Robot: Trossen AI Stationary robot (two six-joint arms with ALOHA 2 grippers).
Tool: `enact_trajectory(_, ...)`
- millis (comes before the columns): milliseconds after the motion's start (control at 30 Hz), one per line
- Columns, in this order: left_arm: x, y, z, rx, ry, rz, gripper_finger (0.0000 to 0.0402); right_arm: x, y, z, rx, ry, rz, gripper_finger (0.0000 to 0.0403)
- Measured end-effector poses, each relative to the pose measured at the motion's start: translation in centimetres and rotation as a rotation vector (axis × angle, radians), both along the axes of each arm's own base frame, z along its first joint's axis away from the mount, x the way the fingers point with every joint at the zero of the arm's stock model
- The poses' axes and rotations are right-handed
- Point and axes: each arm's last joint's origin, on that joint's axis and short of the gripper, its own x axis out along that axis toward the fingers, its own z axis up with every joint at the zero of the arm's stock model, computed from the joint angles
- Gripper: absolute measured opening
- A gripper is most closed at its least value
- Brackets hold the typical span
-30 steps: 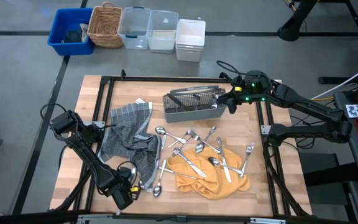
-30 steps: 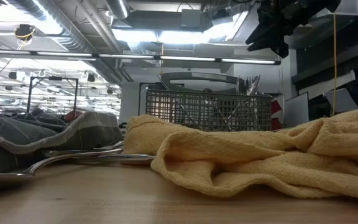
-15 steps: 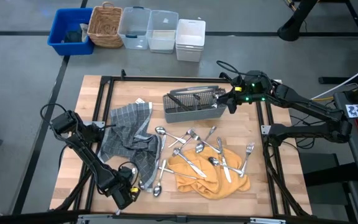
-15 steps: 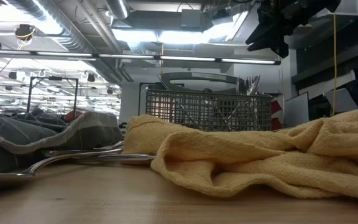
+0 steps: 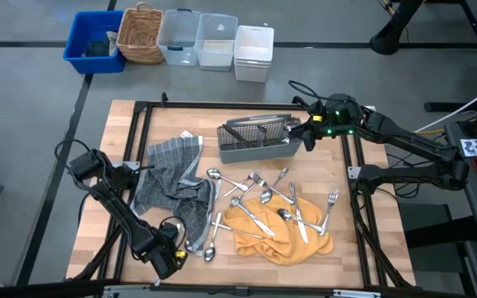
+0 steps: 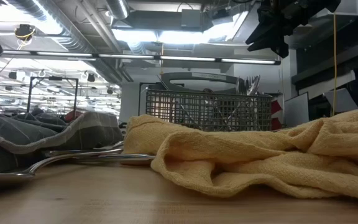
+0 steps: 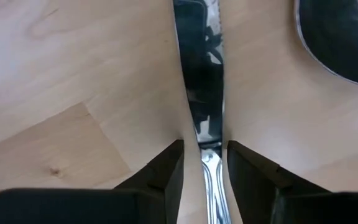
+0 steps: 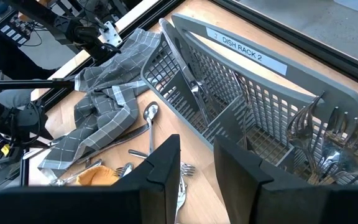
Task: Sort silverware
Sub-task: Put the silver knife into the gray utensil holder
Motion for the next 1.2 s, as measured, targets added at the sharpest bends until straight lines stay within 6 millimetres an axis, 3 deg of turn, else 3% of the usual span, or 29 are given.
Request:
enact_trajectory(300, 0.07, -0.11, -0.31, 0.002, 0.012, 0.000, 0.0109, 0.00, 0.00, 0.00, 0.000, 0.000, 0.000, 0.0101)
enact_trajectory(700, 0.01, -0.06, -0.50, 0.009, 0.027, 0.003, 0.0032, 0.00, 0.00, 0.00, 0.000, 0.000, 0.000, 0.0101)
enact_trajectory(1200, -0.16, -0.04, -0.21, -0.002, 0.032, 0.118, 0.0032, 0.00, 0.00, 0.00, 0.000, 0.000, 0.000, 0.0101)
